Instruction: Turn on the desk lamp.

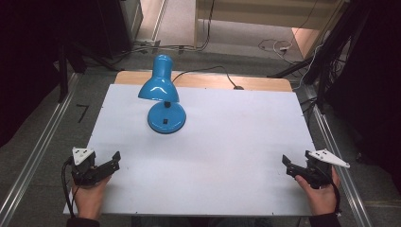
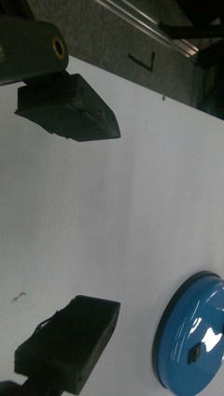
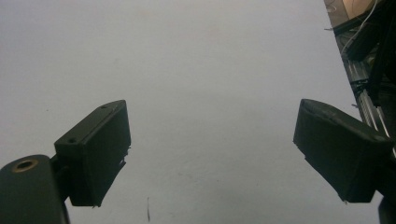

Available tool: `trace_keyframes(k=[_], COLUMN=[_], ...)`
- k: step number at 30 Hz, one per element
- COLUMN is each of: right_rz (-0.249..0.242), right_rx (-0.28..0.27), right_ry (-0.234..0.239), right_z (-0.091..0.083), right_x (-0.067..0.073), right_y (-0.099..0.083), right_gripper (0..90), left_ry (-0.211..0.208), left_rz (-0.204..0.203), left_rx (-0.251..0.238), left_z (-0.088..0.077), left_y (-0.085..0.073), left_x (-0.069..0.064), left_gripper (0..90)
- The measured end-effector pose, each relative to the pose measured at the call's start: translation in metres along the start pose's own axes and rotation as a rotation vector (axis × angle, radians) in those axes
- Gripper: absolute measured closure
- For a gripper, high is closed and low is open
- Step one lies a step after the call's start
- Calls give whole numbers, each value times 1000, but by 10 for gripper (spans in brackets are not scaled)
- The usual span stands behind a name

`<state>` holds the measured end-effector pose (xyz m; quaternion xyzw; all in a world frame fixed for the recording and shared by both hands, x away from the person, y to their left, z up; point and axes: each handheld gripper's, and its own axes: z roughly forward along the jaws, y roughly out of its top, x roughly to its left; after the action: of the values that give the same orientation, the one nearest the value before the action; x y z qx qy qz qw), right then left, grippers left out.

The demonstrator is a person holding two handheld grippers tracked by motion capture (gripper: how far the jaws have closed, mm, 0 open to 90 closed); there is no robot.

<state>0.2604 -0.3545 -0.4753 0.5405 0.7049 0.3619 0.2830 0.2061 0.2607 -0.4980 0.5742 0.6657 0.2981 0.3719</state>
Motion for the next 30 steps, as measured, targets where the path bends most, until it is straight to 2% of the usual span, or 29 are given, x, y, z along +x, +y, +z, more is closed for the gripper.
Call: trace_keyframes(k=[3,6,7,14,23,30], right_rz=[-7,10,29,44,75,85], right_rx=[44,47,50,34,47,41], right_ry=[8,20,20,28,49,41], right_z=[6,9,11,9,9,10], right_x=[2,0,-2,-5,-8,-9], right_y=[-2,-2,-2,-1,-2,1], right_gripper=[97,97,97,101,104,105], left_ry=[-11,-21,-22,-22,-31,-40], left_rz=[5,13,15,24,27,42], left_rx=[-8,-14,-13,-7,-10,-11], left_z=[-1,0,1,8,14,14], left_y=[1,3,3,6,10,12], left_x=[-5,-10,-11,-17,-22,-29], left_gripper=[150,150,150,143,139,140])
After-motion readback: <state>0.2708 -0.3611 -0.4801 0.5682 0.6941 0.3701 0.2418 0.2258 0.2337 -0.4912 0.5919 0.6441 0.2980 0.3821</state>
